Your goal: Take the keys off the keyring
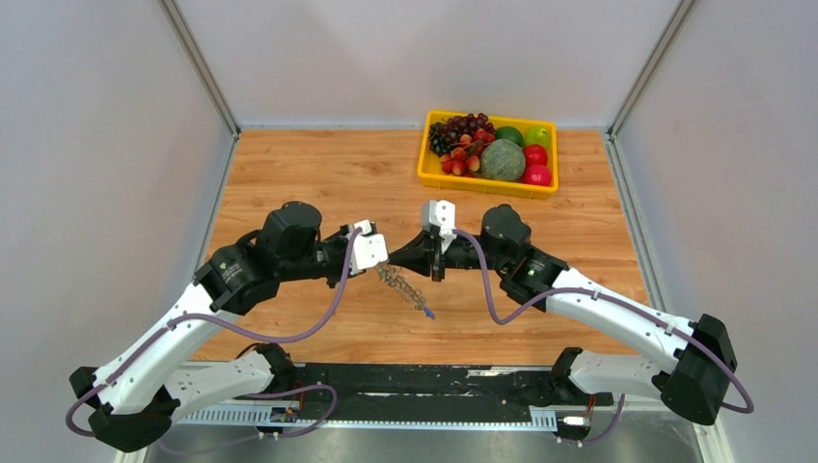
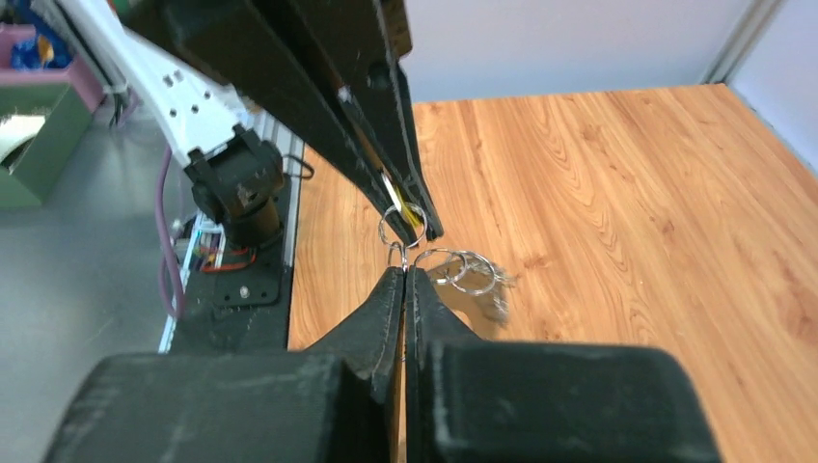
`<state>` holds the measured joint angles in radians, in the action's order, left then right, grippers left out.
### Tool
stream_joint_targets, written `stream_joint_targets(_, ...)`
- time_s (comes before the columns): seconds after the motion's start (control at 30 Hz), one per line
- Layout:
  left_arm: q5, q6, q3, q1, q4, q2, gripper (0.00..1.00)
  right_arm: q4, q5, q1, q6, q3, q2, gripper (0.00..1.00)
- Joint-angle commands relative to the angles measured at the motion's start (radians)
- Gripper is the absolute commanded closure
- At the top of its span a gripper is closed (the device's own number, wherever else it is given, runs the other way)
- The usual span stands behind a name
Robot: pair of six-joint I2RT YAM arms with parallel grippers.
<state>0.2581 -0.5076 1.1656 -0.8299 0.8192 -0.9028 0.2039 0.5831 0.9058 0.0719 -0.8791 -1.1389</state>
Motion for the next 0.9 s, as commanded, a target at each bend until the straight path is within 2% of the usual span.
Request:
stream_joint_targets(0.0, -0.053, -0.058, -0.106, -0.003, -0.214, 0.034, 1.0, 0.294, -0.105, 0.004, -0.215, 0.083, 0.079, 1.0)
stream_joint_targets(0.1, -0.065, -0.086, -0.175, -0.003, -0.286, 0.041, 1.0, 0.407, -0.121, 0.004, -0.291, 0.154, 0.096, 1.0)
stream_joint_targets(0.23, -0.019, -0.097, -0.241, -0.003, -0.401, 0.045, 1.0, 0.495, -0.144, 0.005, -0.315, 0.205, 0.094, 1.0)
stream_joint_targets(0.4, -0.008, -0.075, -0.297, -0.003, -0.475, 0.068, 1.0, 0.441, -0.14, 0.006, -0.286, 0.207, 0.074, 1.0)
stream_joint_targets(0.63, -0.047, -0.077, -0.383, -0.003, -0.558, 0.171, 1.0, 0.45, -0.172, 0.006, -0.252, 0.326, 0.14, 1.0)
stream_joint_targets(0.87, 0.082, -0.089, -0.399, -0.003, -0.553, 0.178, 1.0, 0.54, -0.171, 0.006, -0.269, 0.332, 0.114, 1.0)
